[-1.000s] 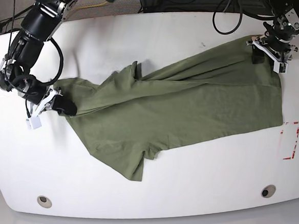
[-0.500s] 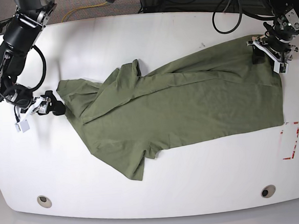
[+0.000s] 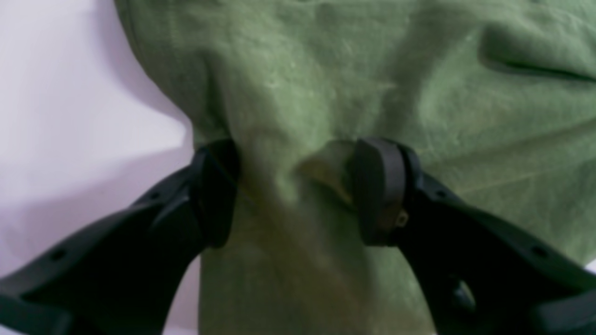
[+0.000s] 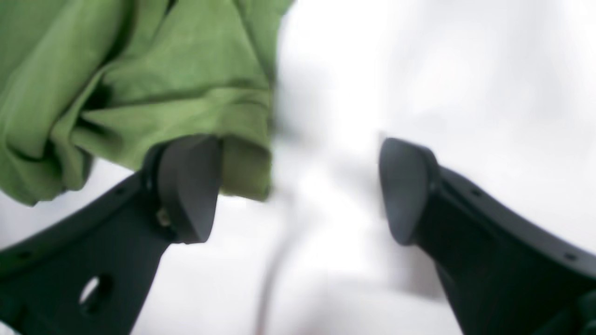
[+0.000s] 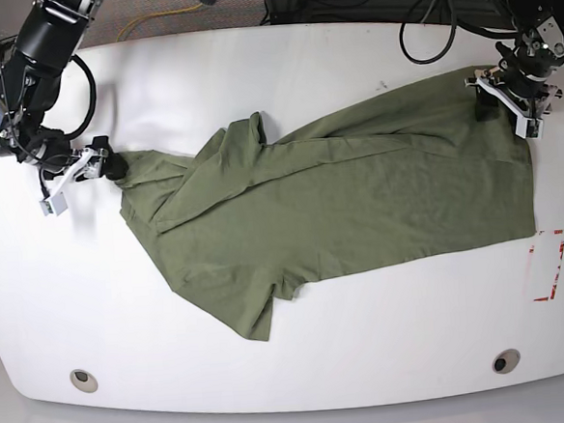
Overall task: Fold the T-shirt properly
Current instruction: 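Release and regrasp the shirt edge with the right gripper, then pull the held edge with both grippers to smooth the shirt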
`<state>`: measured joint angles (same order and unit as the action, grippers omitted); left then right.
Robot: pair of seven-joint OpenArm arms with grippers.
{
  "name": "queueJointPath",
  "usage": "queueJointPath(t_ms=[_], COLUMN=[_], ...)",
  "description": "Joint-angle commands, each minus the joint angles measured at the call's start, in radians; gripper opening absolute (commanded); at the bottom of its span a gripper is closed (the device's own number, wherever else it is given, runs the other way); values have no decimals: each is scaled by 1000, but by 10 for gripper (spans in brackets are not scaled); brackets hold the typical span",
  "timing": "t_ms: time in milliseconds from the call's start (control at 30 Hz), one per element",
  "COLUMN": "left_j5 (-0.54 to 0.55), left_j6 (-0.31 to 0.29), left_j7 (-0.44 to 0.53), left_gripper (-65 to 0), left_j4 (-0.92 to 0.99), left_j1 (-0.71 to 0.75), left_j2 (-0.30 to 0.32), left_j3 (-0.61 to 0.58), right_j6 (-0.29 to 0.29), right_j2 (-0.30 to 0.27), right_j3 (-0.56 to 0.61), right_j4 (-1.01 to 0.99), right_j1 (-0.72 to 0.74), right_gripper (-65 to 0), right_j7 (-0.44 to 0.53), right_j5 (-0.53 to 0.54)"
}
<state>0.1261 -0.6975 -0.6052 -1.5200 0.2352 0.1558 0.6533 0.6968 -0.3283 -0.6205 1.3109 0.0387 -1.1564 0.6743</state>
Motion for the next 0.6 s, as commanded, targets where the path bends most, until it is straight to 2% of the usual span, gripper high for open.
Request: queueJointPath(t_ms=[0, 367, 433, 567], left_j5=[-12, -12, -12, -12], left_j6=[-1, -1, -1, -1], left_j7=[-11, -11, -11, -11], left_gripper=[-290, -292, -292, -292], left_j4=[5, 5, 5, 5], left_j1=[-1, 0, 0, 0], left_j2=[9, 8, 8, 8], left_j3=[1, 6, 7, 4], right_j6=[1, 1, 1, 1], right_j2=[-10, -2, -2, 1], right_j3=[-3, 15, 37, 80], right_j4=[34, 57, 57, 57], right_j1=[13, 37, 39, 40], right_gripper=[-141, -157, -214, -382], right_j7=[2, -10, -14, -14], right_j5=[8, 61, 61, 63])
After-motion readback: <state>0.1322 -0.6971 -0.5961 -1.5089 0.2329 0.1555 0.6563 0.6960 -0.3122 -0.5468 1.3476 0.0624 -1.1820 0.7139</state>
